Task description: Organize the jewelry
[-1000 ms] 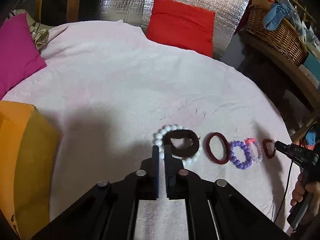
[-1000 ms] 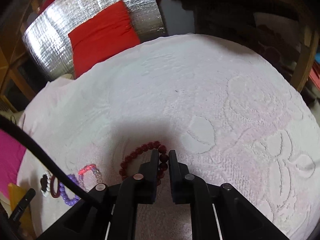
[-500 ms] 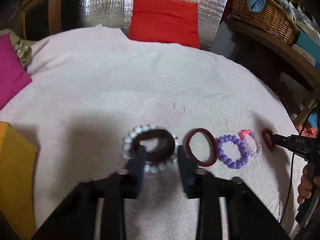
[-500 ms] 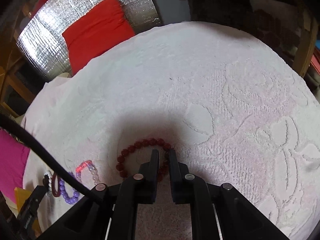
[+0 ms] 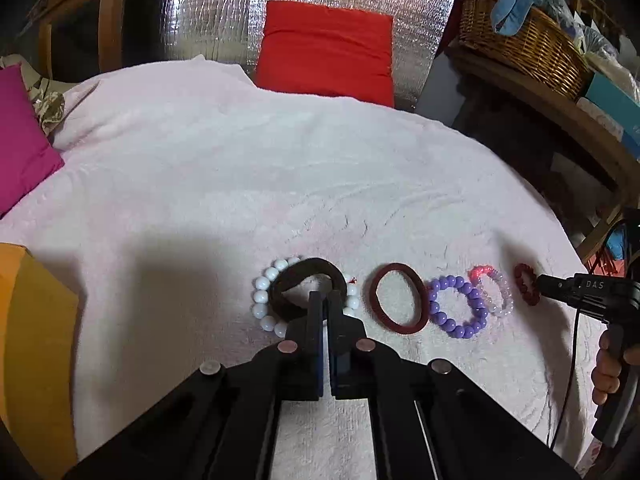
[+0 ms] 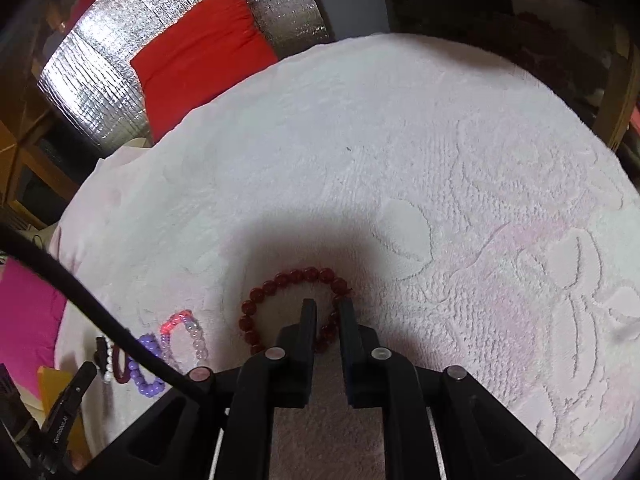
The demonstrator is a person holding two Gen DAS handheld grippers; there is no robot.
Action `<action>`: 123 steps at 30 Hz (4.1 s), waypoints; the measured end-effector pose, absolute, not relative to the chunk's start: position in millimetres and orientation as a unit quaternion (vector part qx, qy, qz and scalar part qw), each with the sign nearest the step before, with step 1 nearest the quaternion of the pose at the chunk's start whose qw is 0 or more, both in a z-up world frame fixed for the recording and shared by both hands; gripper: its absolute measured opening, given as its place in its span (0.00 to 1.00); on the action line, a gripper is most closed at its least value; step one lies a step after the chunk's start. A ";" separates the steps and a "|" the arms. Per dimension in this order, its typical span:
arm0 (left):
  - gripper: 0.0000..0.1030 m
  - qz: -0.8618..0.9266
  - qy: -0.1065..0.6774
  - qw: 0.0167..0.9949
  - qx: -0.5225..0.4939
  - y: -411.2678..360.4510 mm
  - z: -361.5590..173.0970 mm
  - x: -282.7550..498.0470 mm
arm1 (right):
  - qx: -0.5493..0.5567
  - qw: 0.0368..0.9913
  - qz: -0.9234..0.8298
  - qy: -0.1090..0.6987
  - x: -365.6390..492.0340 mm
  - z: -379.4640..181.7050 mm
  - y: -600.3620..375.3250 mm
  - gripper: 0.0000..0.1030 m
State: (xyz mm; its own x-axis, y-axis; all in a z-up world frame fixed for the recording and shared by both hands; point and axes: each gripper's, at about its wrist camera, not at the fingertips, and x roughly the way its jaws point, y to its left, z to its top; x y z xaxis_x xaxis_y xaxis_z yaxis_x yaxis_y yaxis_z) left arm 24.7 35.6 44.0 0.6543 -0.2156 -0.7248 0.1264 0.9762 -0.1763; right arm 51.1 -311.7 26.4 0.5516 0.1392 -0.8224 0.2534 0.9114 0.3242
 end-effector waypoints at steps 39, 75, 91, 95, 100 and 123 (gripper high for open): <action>0.01 -0.106 0.369 0.920 -0.082 62.8 63.4 23.6 | 0.220 0.857 -0.033 0.465 51.6 26.5 -308.3 0.64; 0.05 -0.170 0.442 0.877 -0.081 36.1 12.9 45.0 | 0.192 0.862 -0.032 0.468 55.3 19.7 -295.6 0.64; 0.00 -0.083 0.403 0.906 -0.101 73.6 38.8 34.8 | 0.162 0.865 -0.012 0.474 56.3 19.9 -287.0 0.27; 0.00 -0.069 0.403 0.908 -0.091 80.7 38.6 31.7 | 0.134 0.871 -0.011 0.472 56.9 19.2 -278.8 0.12; 0.21 -0.069 0.433 0.893 -0.097 85.4 25.3 39.8 | 0.112 0.877 -0.030 0.466 55.1 20.6 -278.7 0.10; 0.16 -0.055 0.413 0.903 -0.102 53.8 15.4 67.3 | 0.104 0.878 -0.040 0.465 52.5 19.7 -282.5 0.10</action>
